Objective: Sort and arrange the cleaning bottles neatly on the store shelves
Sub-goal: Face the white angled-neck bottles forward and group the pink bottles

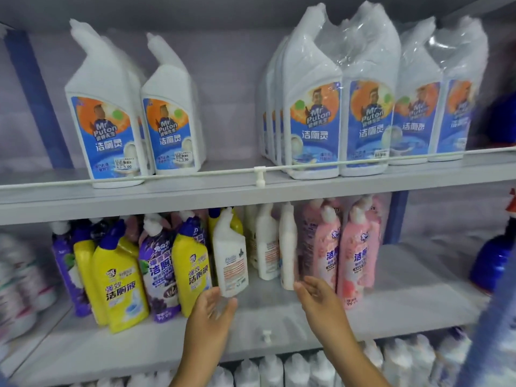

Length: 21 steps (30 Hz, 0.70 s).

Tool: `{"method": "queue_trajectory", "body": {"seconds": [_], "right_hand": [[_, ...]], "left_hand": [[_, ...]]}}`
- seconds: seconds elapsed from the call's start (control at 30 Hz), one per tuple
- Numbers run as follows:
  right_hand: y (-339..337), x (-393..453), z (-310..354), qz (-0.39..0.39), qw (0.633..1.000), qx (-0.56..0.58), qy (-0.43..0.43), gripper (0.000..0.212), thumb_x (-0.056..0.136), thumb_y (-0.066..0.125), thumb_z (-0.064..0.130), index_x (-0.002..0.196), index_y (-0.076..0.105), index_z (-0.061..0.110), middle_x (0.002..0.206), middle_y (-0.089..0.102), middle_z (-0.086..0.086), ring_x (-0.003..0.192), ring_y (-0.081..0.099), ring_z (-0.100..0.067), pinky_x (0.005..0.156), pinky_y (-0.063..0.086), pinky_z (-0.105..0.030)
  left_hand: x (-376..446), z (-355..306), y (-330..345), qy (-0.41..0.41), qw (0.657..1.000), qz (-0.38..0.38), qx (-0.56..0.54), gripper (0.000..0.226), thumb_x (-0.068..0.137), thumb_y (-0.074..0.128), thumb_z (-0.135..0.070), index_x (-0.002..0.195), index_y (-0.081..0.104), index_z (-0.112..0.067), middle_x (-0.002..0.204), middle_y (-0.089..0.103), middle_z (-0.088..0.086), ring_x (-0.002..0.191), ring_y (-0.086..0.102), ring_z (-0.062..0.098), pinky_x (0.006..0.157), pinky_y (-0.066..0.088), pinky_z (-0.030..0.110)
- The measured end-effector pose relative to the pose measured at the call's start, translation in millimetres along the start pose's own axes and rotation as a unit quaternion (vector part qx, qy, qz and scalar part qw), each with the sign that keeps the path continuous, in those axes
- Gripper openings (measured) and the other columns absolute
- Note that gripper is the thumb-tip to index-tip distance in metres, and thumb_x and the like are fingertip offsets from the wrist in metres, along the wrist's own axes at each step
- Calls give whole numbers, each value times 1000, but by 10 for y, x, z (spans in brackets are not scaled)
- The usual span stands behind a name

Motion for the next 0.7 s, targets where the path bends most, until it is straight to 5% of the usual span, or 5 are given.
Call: {"method": "queue_trajectory", "body": {"seconds": [0.13,0.37,0.53,0.7], "right_hand": [[100,284,-85,-6,1000,-29,-7,24,103,55,34,121,58,20,123,63,4,113,57,-14,94,43,-30],[412,810,-249,-3,999,-39,-7,65,97,61,43,155,36,27,151,51,8,138,49,-16,115,41,-37],[528,1153,-329,-15,999,-29,-7,73,90,76,23,152,38,18,140,60,0,129,57,-14,113,44,-37],[586,1337,-386,-47,996,-70,0,66,85,76,18,143,42,18,132,62,-5,122,60,-23,106,48,-38]], "left_hand": [[267,67,202,13,1000,0,6,37,89,77,-21,121,60,-26,119,67,-15,117,62,10,97,46,29],[709,123,375,31,997,-58,30,75,86,79,-23,150,40,-20,131,59,-4,115,58,18,95,48,36],[955,136,481,71,995,-74,16,63,85,80,-16,138,47,-12,124,62,3,109,60,22,91,48,35],[1091,239,541,59,996,-60,4,28,89,75,-26,109,56,-20,104,65,-2,95,64,22,78,45,31]]}}
Point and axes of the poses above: each hand's wrist, its own x-axis towards the middle knuckle, its own y-axis out of the palm, z = x × y, the point moved 9 cm from there along x, towards the middle knuckle
